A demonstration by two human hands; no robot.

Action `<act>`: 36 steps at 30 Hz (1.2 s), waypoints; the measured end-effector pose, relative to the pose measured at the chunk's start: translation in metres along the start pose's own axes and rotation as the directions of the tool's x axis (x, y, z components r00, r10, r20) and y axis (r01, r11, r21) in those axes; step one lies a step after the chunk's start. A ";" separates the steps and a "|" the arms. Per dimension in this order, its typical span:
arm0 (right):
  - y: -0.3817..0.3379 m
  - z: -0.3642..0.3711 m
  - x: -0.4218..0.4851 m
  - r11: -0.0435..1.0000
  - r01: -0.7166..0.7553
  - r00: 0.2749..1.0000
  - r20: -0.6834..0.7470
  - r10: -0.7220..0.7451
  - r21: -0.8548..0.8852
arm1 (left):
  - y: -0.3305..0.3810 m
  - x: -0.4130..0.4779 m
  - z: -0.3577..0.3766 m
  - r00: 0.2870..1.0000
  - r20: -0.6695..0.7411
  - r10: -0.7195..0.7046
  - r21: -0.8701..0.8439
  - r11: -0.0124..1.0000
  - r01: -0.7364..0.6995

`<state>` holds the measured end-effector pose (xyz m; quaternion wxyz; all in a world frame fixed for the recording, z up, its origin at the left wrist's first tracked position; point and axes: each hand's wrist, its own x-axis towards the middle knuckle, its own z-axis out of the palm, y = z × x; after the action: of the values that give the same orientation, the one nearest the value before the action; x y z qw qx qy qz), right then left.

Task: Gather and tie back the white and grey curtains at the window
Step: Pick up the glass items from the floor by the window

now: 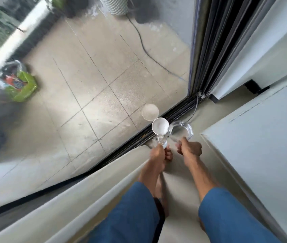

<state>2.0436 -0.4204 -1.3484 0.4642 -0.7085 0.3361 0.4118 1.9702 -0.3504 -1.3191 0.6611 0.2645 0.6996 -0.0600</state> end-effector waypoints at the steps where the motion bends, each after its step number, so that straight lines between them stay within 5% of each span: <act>1: -0.001 -0.017 -0.026 0.999 0.009 1.000 0.015 -0.008 -0.051 | -0.002 -0.031 -0.010 0.999 -0.037 0.011 0.046 0.999 -0.009; 6: -0.018 -0.119 -0.183 0.993 0.039 0.999 0.030 -0.036 -0.111 | -0.020 -0.200 -0.043 0.993 -0.110 0.038 0.198 0.980 -0.016; 14: 0.003 -0.273 -0.355 0.999 -0.020 0.999 -0.026 0.020 -0.032 | -0.089 -0.398 -0.075 0.993 0.016 0.120 0.513 0.851 -0.111; 28: 0.207 -0.387 -0.532 0.964 0.046 0.957 -0.289 0.033 0.262 | -0.178 -0.483 -0.161 0.926 0.373 0.050 0.822 0.445 -0.355; 36: 0.340 -0.407 -0.579 0.834 -0.037 0.907 -0.332 0.260 0.551 | -0.239 -0.511 -0.195 0.874 0.481 -0.075 0.874 0.121 -0.471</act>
<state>1.6099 -0.8631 -0.8659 0.5307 -0.5908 0.5783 0.1869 1.6815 -0.6178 -0.8705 0.4589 0.7024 0.2881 -0.4616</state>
